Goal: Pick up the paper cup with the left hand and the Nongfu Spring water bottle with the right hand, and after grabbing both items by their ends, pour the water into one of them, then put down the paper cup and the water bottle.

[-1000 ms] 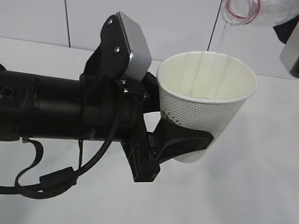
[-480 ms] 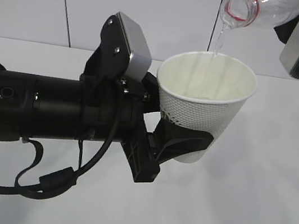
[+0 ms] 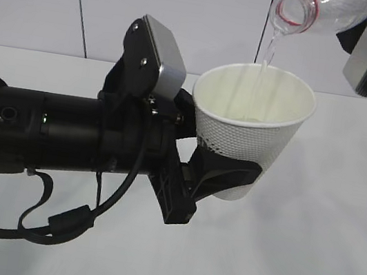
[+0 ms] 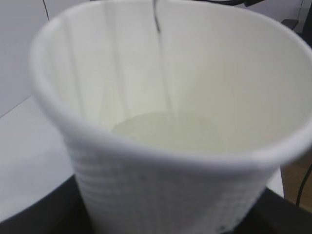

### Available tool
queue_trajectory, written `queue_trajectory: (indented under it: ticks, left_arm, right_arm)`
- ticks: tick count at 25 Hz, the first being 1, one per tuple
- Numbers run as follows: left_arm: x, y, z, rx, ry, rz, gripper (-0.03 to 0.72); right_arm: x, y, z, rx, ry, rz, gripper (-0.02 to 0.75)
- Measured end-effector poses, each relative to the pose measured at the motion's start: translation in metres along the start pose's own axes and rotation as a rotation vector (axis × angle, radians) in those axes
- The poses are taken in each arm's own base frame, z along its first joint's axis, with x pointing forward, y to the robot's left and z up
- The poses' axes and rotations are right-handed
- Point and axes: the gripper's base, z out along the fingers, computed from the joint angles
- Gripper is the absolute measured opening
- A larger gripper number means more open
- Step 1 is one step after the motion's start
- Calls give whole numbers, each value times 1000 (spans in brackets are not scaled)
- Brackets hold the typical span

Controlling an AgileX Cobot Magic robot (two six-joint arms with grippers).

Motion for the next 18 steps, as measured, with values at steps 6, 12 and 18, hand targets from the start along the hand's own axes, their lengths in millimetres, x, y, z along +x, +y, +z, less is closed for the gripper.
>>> queue_trajectory:
  ticks: [6, 12, 18]
  left_arm:
    - [0, 0, 0, 0, 0, 0, 487]
    - [0, 0, 0, 0, 0, 0, 487]
    - [0, 0, 0, 0, 0, 0, 487]
  right_arm:
    - [0, 0, 0, 0, 0, 0, 519]
    - [0, 0, 0, 0, 0, 0, 519]
    - [0, 0, 0, 0, 0, 0, 519]
